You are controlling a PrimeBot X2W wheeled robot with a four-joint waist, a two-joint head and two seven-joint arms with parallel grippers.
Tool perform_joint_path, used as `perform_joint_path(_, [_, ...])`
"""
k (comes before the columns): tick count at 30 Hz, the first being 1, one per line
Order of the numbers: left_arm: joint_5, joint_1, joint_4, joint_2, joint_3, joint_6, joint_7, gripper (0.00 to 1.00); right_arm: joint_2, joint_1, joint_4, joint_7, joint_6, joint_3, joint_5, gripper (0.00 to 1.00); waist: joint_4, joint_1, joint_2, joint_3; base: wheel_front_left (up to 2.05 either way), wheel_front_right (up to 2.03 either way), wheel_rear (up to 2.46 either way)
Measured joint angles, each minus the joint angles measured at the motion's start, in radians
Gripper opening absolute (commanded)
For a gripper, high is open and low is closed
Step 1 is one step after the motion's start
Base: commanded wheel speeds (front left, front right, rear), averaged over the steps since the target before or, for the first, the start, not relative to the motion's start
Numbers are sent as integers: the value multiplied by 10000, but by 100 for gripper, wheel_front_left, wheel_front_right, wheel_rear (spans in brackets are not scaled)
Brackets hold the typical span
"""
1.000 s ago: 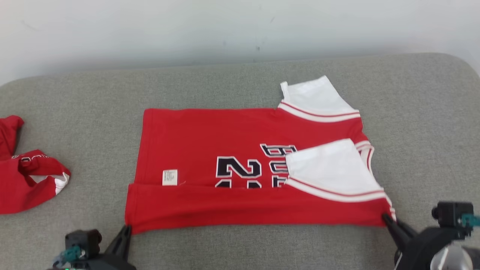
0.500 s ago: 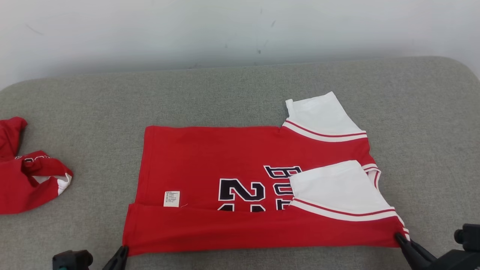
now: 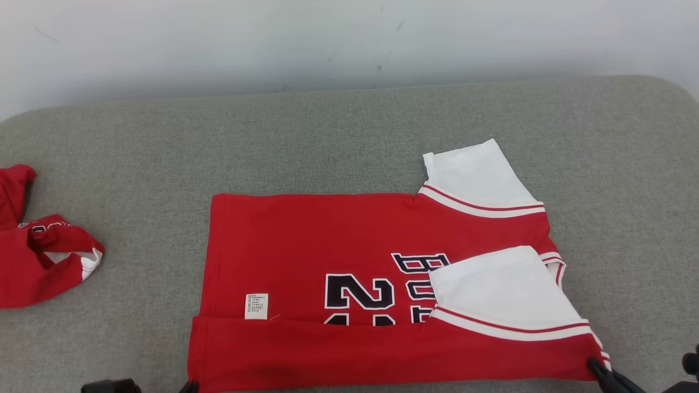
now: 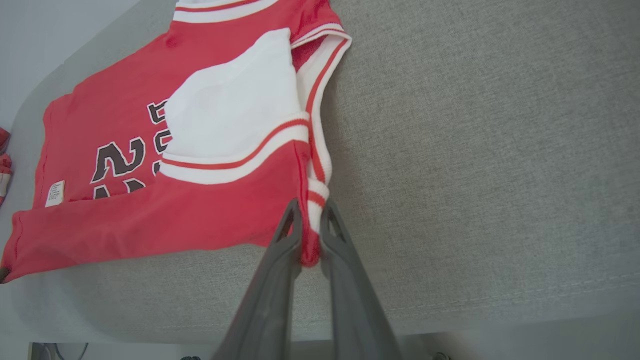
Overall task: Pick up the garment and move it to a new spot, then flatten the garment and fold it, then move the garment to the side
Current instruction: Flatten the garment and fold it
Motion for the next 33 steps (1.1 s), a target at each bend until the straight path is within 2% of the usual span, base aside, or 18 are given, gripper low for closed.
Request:
perform_joint_path(9, [-249,585,-857,151,140,178,859,0,-6,346,-504,453,-205,-447,165,0,66,1,0,123,0,0,0])
perform_joint_path(17, [-633,772,-955,104,123,416,1626,0,171,406,-359,1091,-330,-209,163,0,135,0,0,220,0,0,0])
perform_joint_path(18, [-658,772,-932,81,123,454,1728,6,186,406,-291,1174,-334,-159,165,0,143,0,0,236,0,0,0])
perform_joint_path(19, [-658,771,-915,61,123,531,1810,39,201,406,-226,1254,-334,-90,171,0,151,0,0,251,0,0,0])
perform_joint_path(20, [-658,761,-911,19,157,616,1816,96,226,406,-190,1335,-336,-31,173,73,159,1,0,266,0,0,0])
perform_joint_path(21, [-658,742,-907,2,186,650,1843,100,265,405,-161,1386,-336,8,173,100,168,1,0,279,0,0,0])
perform_joint_path(28, [-443,623,-888,163,389,895,2038,100,255,358,198,1655,-408,-192,-65,100,207,0,0,314,0,0,0])
perform_joint_path(33, [-27,349,-1057,322,616,982,1749,100,102,11,136,1321,-412,-608,-681,100,198,0,0,235,0,0,0])
